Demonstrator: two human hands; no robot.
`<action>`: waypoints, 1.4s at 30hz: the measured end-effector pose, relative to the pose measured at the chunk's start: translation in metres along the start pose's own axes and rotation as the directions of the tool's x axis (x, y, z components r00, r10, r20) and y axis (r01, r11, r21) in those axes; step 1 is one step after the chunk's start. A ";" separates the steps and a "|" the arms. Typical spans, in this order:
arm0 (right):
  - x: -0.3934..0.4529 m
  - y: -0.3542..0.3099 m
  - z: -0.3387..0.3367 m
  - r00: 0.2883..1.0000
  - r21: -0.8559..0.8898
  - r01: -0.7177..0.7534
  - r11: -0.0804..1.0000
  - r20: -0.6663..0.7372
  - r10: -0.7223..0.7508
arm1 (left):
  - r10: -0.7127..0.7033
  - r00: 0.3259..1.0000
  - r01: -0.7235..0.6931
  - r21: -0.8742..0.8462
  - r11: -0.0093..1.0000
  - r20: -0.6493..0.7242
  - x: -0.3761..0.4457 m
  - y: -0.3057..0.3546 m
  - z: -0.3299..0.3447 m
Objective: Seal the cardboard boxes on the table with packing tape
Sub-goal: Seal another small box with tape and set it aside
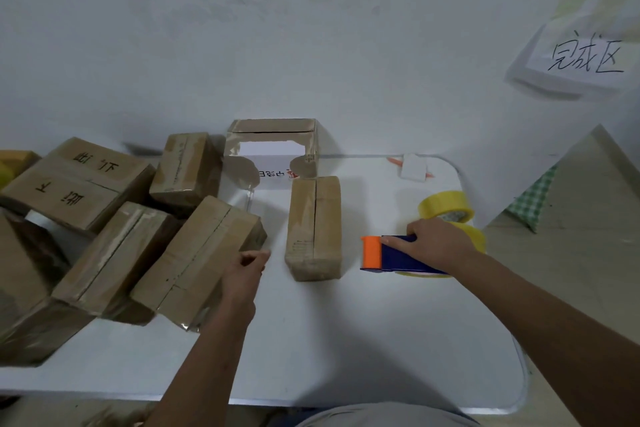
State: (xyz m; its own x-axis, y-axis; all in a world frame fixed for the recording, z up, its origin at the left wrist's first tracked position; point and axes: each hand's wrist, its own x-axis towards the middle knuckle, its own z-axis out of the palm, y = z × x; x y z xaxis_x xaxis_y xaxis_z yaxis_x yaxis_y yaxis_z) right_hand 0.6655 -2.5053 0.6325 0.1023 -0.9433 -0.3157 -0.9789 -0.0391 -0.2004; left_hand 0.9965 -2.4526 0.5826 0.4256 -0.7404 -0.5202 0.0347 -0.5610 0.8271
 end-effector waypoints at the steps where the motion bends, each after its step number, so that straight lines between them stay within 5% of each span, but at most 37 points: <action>1: 0.002 0.000 0.000 1.000 -0.002 0.003 1.000 0.006 -0.003 | -0.008 1.000 0.008 -0.007 1.000 0.004 -0.001 0.000 0.001; 18: 0.020 -0.013 0.036 0.991 -0.188 0.025 0.982 0.135 0.000 | -0.023 0.998 0.012 0.168 0.986 0.063 0.011 0.008 0.015; 26: 0.015 -0.027 0.045 0.994 -0.106 -0.051 0.993 0.094 0.061 | 0.063 0.987 -0.104 0.284 0.953 0.150 0.030 0.033 0.008; 38: 0.015 -0.036 0.053 0.990 -0.134 -0.073 0.988 0.109 0.088 | 0.224 0.957 -0.291 0.561 0.775 0.186 0.045 0.032 -0.004; 42: 0.015 -0.041 0.052 0.994 -0.137 -0.061 0.989 0.081 0.072 | 0.305 0.920 -0.388 0.694 0.607 0.247 0.046 0.037 -0.018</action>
State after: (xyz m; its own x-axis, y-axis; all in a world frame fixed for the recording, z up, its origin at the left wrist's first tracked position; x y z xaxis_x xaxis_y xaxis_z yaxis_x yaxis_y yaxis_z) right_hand 0.7165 -2.5011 0.5878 0.0452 -0.9140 -0.4032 -0.9983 -0.0266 -0.0516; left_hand 1.0334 -2.5008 0.5932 0.1784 -0.9435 -0.2793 -0.7714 -0.3103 0.5555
